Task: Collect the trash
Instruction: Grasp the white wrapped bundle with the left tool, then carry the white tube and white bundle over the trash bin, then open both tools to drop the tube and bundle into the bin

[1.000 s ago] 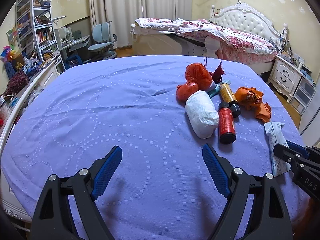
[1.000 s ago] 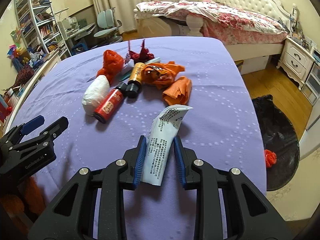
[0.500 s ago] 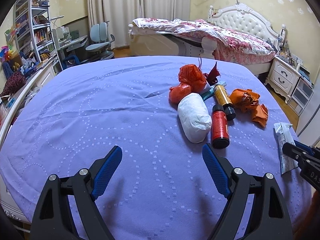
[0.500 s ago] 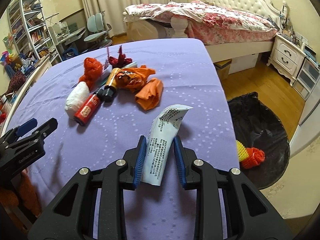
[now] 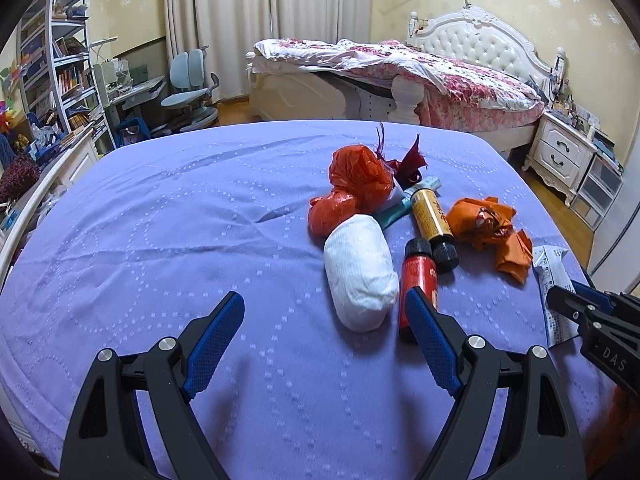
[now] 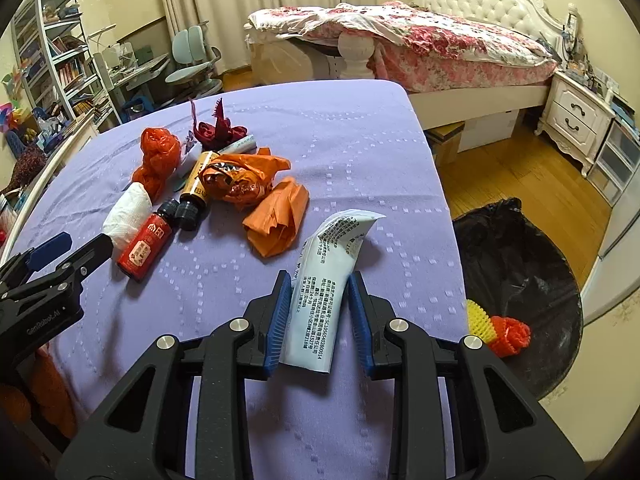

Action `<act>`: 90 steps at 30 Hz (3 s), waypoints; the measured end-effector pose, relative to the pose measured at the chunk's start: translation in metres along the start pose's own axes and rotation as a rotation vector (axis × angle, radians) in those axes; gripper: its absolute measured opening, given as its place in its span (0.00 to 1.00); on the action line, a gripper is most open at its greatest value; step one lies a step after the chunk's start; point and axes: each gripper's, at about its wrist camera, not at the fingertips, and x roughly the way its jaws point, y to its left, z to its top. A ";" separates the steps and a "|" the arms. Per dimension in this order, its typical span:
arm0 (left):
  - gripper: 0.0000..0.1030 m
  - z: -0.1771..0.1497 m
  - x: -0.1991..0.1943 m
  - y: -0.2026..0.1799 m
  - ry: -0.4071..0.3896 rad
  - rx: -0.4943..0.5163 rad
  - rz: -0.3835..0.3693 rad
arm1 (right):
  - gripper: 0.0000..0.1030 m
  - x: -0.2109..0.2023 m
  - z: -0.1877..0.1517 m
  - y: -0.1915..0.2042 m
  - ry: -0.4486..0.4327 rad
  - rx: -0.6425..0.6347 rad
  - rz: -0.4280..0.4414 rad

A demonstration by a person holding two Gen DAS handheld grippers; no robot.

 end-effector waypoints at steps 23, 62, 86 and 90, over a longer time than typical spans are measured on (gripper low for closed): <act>0.36 0.009 0.015 -0.004 0.030 0.040 -0.113 | 0.35 0.005 0.004 -0.003 0.000 0.031 0.039; 0.35 0.017 -0.022 -0.180 -0.041 0.236 -0.356 | 0.30 -0.058 -0.023 -0.142 -0.106 0.216 -0.126; 0.50 0.018 0.012 -0.264 -0.006 0.355 -0.371 | 0.33 -0.042 -0.028 -0.209 -0.096 0.296 -0.165; 0.70 0.018 0.010 -0.264 -0.021 0.344 -0.365 | 0.47 -0.043 -0.029 -0.214 -0.105 0.308 -0.178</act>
